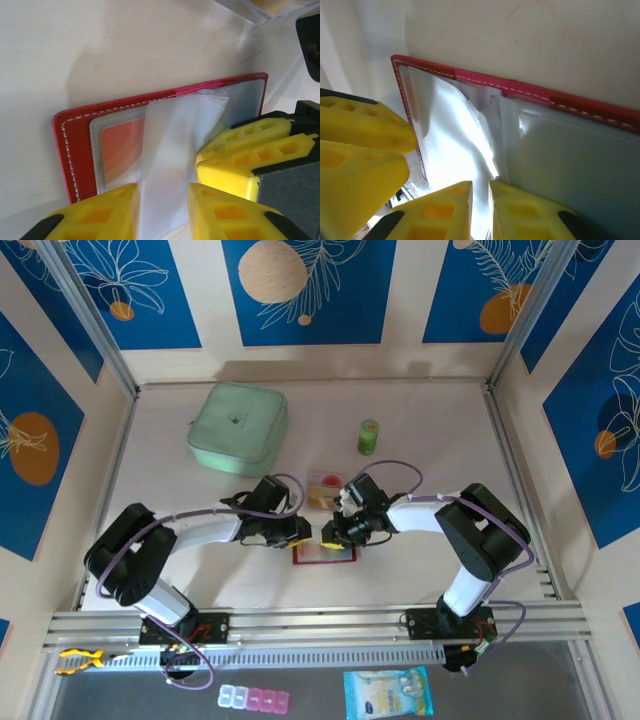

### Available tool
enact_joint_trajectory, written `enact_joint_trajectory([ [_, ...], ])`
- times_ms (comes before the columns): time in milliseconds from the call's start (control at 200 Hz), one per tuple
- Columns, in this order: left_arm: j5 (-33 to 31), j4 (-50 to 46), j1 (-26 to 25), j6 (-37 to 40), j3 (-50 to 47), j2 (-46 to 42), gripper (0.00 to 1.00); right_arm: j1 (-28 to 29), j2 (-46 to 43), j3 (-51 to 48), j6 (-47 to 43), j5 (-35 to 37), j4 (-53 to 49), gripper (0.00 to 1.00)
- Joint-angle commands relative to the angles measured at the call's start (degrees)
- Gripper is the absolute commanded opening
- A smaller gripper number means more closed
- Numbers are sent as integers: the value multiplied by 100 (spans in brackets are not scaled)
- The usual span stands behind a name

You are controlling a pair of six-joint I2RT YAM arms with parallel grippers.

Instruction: Take the credit cards out of the card holder

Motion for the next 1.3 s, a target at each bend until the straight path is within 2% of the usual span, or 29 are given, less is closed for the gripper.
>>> enact_joint_trajectory([
  [0, -22, -85, -77, -86, 176, 139, 31, -82, 150, -256, 68, -76, -36, 18],
  [250, 46, -92, -148, -96, 340, 377, 30, -91, 129, -384, 147, -138, 122, 18],
  [380, 70, -117, -155, -75, 440, 384, 24, -90, 68, -421, 161, -150, 146, 18],
  [480, 35, -232, -159, -12, 493, 348, 24, -89, 29, -437, 171, -111, 126, 18],
  [670, -388, -781, -155, 169, 570, 235, 34, -97, 37, -481, 202, -71, 125, 18],
  [1120, -531, -1010, -155, 191, 579, 290, 40, -98, 9, -427, 193, -84, 85, 18],
  [1295, -212, -625, -159, 72, 522, 337, 30, -97, -56, -469, 205, -105, 118, 18],
])
